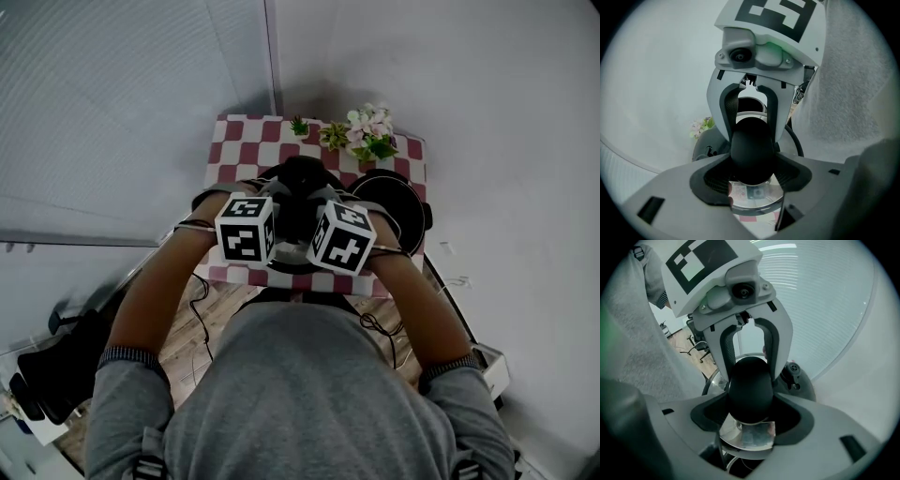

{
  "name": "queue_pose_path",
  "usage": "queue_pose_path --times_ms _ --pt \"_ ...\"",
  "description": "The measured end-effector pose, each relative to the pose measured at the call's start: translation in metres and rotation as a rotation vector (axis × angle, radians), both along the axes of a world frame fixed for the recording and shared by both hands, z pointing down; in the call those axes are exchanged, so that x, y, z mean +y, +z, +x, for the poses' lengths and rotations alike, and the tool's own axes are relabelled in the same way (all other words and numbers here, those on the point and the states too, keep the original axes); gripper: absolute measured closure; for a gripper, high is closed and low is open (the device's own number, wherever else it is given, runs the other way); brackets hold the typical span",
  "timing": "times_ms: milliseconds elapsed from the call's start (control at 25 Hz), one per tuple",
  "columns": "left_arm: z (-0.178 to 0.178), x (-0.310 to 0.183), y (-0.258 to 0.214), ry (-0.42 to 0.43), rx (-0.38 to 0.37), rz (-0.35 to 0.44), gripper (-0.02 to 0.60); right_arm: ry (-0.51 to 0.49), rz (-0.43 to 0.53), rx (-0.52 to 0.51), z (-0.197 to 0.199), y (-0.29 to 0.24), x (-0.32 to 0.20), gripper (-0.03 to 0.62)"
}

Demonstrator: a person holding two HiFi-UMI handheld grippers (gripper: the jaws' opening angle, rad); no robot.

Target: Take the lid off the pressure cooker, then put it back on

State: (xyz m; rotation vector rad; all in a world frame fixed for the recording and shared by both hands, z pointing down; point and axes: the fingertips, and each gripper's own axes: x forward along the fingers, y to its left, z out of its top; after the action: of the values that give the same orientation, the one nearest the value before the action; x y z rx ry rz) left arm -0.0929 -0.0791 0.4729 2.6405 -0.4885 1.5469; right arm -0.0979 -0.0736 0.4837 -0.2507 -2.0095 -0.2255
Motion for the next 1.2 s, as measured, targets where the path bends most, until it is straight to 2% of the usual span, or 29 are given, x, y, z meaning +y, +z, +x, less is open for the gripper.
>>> queue_pose_path --times_ms 520,760,1200 --pt "-0.06 0.037 0.041 -0.1 0.003 -0.036 0.281 -0.098 -0.019 0.047 -0.058 0.042 0.037 0.303" --pt "-0.073 0.041 0.07 -0.132 0.012 -0.032 0.281 -0.127 -0.001 0.079 -0.07 0.071 0.041 0.303" --pt "-0.082 0.055 0.131 -0.165 0.008 -0.086 0.281 -0.157 -0.041 0.099 -0.079 0.133 0.055 0.303"
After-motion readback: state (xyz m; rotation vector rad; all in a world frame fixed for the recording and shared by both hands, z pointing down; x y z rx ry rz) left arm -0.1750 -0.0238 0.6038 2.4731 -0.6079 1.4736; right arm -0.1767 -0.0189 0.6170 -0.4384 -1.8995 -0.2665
